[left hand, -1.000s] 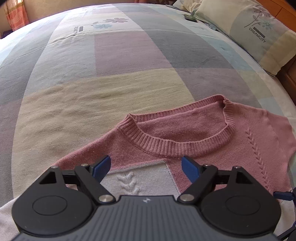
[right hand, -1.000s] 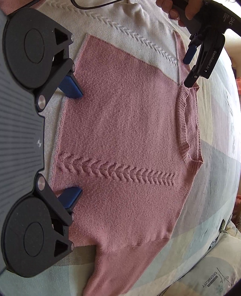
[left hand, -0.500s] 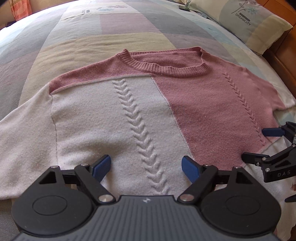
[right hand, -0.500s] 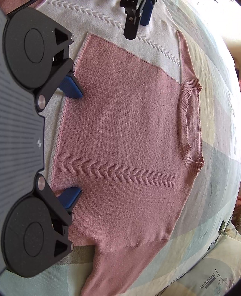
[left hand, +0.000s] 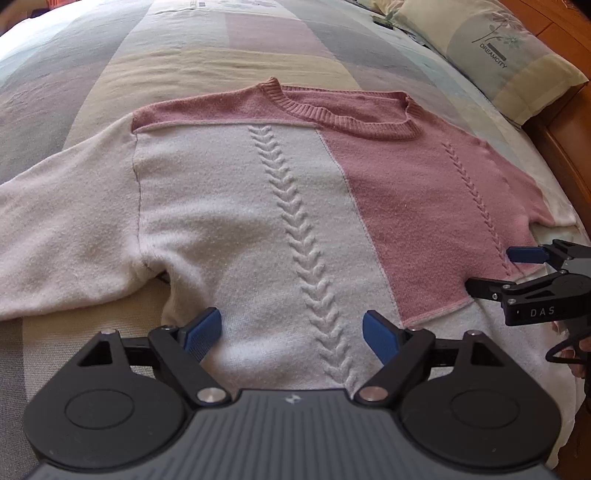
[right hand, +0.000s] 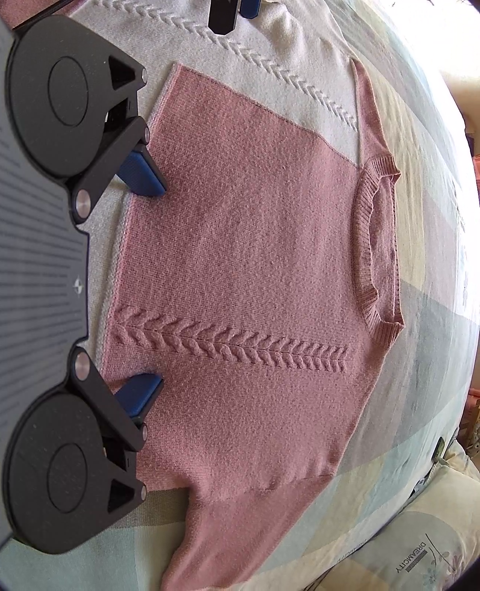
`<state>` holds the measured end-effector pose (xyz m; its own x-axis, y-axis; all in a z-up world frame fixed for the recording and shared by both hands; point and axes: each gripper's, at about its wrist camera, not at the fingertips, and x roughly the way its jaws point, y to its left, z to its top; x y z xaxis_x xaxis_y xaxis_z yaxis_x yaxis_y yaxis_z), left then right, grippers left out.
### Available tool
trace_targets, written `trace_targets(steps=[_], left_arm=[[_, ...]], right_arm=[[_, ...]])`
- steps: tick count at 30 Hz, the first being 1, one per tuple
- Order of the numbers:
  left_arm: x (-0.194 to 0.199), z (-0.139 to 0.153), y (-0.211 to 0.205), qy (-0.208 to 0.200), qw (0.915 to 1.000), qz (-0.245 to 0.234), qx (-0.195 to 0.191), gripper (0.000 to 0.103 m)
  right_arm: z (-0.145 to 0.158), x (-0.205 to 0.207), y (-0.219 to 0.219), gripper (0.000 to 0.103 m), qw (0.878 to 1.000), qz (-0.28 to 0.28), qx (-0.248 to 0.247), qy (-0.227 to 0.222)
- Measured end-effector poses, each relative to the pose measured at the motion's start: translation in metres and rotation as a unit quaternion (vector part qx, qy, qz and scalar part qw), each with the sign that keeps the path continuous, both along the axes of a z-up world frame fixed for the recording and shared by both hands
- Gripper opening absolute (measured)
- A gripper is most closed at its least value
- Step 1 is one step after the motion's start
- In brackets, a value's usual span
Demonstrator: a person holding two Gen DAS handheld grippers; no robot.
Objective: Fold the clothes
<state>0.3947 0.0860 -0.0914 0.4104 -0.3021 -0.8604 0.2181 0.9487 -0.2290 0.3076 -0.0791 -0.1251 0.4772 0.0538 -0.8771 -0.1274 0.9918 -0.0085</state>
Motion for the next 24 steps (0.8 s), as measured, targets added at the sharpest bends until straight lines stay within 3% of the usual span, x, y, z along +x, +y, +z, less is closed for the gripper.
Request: trace_targets(steps=[5,8,12,15,18,24], left_arm=[[-0.014,0.012,0.010,0.022,0.9997,-0.007,-0.006,0.087],[0.000,0.029,0.027,-0.020,0.9996,0.011,0.015,0.087],[0.037,0.031,0.071,-0.056,0.9933,0.093,0.040,0.087],[0.044,0.016,0.112,-0.038,0.9830,0.180,-0.005,0.087],[0.043,0.001,0.151,-0.015,0.9642,0.258,-0.058,0.087],[0.029,0.016,0.158,0.005,0.9729,0.228,-0.040,0.087]], right_arm=[[0.000,0.001,0.000,0.103,1.000,0.000,0.000,0.001],[-0.001,0.000,0.000,0.103,1.000,0.000,0.000,-0.002],[-0.001,0.000,0.000,0.103,1.000,-0.002,-0.001,-0.003],[-0.001,-0.001,0.001,0.103,1.000,-0.002,-0.002,-0.004],[-0.001,-0.001,0.001,0.103,1.000,-0.003,-0.002,-0.004],[-0.001,0.000,0.001,0.103,1.000,-0.004,-0.004,-0.001]])
